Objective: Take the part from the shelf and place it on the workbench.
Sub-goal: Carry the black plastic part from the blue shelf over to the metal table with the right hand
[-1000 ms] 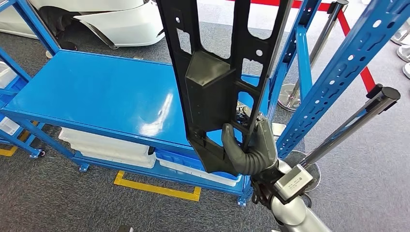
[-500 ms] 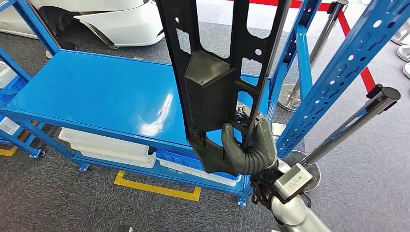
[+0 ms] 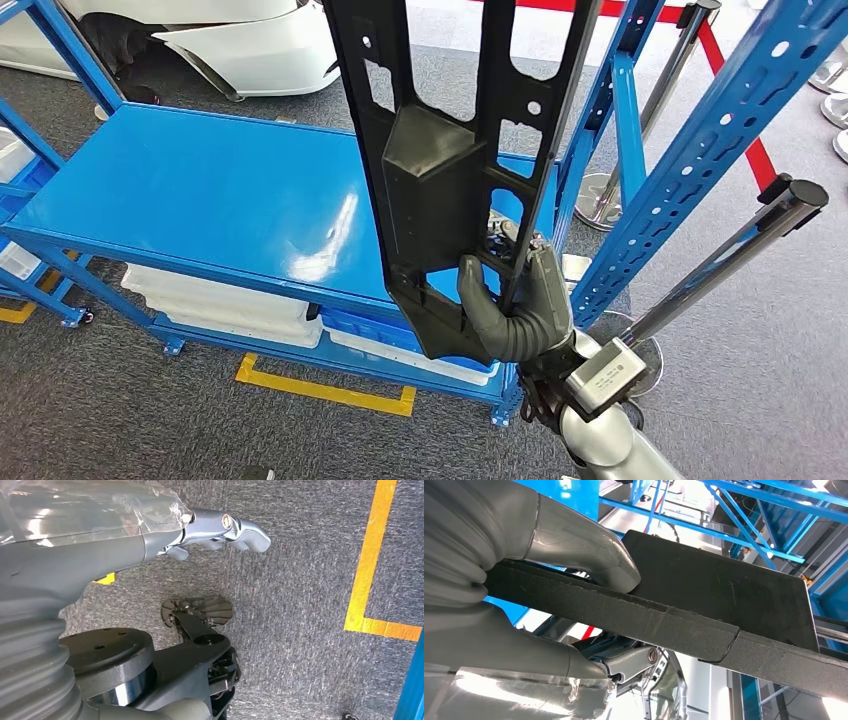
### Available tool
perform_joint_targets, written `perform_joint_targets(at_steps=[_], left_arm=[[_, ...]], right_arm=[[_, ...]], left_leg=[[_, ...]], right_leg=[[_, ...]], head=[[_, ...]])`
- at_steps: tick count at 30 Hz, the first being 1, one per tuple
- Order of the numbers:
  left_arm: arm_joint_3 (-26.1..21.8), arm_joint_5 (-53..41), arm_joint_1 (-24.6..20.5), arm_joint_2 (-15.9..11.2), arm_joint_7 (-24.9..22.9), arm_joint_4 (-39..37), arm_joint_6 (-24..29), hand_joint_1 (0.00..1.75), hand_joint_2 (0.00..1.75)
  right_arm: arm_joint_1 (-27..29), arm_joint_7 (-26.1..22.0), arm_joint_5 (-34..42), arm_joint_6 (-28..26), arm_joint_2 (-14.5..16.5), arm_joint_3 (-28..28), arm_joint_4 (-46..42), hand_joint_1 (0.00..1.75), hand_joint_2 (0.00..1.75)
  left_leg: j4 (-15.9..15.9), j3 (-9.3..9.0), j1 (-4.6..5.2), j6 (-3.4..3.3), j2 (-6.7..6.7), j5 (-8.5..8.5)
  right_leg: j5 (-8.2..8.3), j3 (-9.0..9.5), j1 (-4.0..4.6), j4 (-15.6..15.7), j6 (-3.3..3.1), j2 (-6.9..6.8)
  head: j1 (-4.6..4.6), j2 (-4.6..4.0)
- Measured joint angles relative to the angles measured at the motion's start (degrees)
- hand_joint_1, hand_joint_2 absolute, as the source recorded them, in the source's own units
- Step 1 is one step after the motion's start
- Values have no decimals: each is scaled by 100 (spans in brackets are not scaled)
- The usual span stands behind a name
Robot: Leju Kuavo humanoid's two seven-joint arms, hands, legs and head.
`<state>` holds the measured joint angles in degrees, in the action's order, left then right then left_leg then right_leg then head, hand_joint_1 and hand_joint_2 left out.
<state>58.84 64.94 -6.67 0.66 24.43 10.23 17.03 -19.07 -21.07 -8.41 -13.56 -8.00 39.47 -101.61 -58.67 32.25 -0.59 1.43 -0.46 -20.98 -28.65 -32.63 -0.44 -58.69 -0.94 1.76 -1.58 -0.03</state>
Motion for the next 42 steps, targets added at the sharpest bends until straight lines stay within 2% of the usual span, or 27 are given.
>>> perform_joint_targets(at_steps=[7,13,16,18,20,23,24,25,26,27,28,29,30,33,35,36,38,39,40,41,42], left_arm=[[-14,49,1,0,-209,0,-75,0,175],[-69,140,5,-8,-322,0,-176,0,175],[-120,166,5,-22,-330,0,-185,0,175],[-140,177,3,-28,-335,0,-194,0,175],[-153,181,1,-29,-338,0,-204,0,175],[-172,184,6,-29,-340,0,-208,0,175],[-174,184,8,-29,-341,0,-208,0,175],[-175,184,8,-29,-342,0,-208,0,175],[-176,184,8,-29,-342,0,-208,0,175],[-178,184,8,-29,-341,0,-210,0,175],[-179,186,7,-30,-341,-1,-214,0,175],[-180,188,4,-32,-341,-1,-218,0,175],[-182,190,3,-33,-341,-2,-221,0,175],[-184,189,5,-36,-342,-2,-223,0,175],[-184,187,1,-36,-340,-1,-225,0,175],[-184,186,1,-36,-340,0,-227,0,175],[-184,186,9,-36,-340,-1,-234,0,175],[-184,185,16,-36,-340,-2,-237,0,175],[-184,185,23,-36,-340,-2,-238,0,175],[-185,184,28,-36,-340,-2,-238,0,175],[-186,184,31,-37,-340,-2,-238,0,175]], right_arm=[[23,0,0,8,11,0,0,175,175],[56,-31,22,37,63,0,0,175,175],[57,-63,41,66,94,0,0,175,175],[56,-84,51,79,113,0,-1,175,175],[46,-98,61,88,126,-1,-1,175,175],[58,-104,67,92,132,-2,-1,175,175],[68,-104,67,92,133,-2,0,175,175],[74,-104,68,92,133,-2,0,175,175],[76,-103,68,92,133,-2,0,175,175],[76,-104,68,93,133,-2,0,175,175],[75,-104,68,94,134,-2,1,175,175],[73,-105,69,96,137,-2,1,175,175],[71,-107,70,99,139,-2,2,175,175],[65,-109,76,104,147,-3,2,175,175],[55,-110,79,108,166,-4,2,175,175],[50,-110,80,112,177,-4,2,175,175],[46,-111,83,117,190,-4,3,175,175],[46,-111,83,119,191,-4,3,175,175],[46,-111,84,121,192,-4,4,175,175],[46,-110,84,124,194,-4,4,175,175],[46,-110,84,128,198,-3,4,175,175]], left_leg=[[-1,1,0,0,0,0],[-19,11,21,-11,0,-6],[-30,19,40,-30,2,-8],[23,0,16,-71,19,18],[107,-35,-23,-125,48,59],[135,-43,-29,-143,84,69],[133,-45,-29,-136,91,63],[129,-53,-33,-121,94,52],[121,-68,-41,-98,95,34],[110,-91,-52,-70,95,9],[97,-106,-56,-33,94,-19],[76,-109,-56,6,94,-45],[61,-105,-57,48,94,-61],[61,-102,-90,174,100,-83],[-147,-40,-107,217,98,-234],[-437,87,-106,219,94,-391],[-1243,495,-88,205,90,-723],[-1546,671,-76,195,88,-791],[-1651,756,-64,179,87,-745],[-1531,734,-51,154,86,-591],[-1214,615,-35,120,85,-359]], right_leg=[[1,1,0,1,1,0],[9,0,-45,11,15,-11],[21,-2,-64,21,38,-11],[10,0,-63,12,64,-15],[-152,-124,-50,-257,81,-58],[-597,-691,-66,-1331,98,-104],[-627,-836,-78,-1566,105,-108],[-542,-877,-90,-1583,110,-114],[-348,-801,-104,-1364,116,-126],[-108,-637,-118,-973,120,-145],[58,-465,-116,-596,123,-165],[156,-333,-106,-296,108,-175],[176,-271,-87,-139,81,-178],[139,-270,-32,-88,-49,-151],[141,-239,-26,-55,-123,-148],[137,-223,-22,-45,-153,-150],[118,-215,12,-44,-197,-150],[109,-208,32,-45,-214,-143],[99,-195,52,-46,-229,-133],[89,-174,70,-47,-242,-121],[75,-143,83,-47,-250,-109]], head=[[0,1],[12,0],[24,-1],[37,-1],[11,0],[-89,-1],[-116,-1],[-139,0],[-165,-1],[-192,-1],[-220,-1],[-244,-1],[-252,-1],[-216,-1],[-176,-1],[-135,-1],[-35,1],[7,1],[34,1],[55,0],[71,0]])
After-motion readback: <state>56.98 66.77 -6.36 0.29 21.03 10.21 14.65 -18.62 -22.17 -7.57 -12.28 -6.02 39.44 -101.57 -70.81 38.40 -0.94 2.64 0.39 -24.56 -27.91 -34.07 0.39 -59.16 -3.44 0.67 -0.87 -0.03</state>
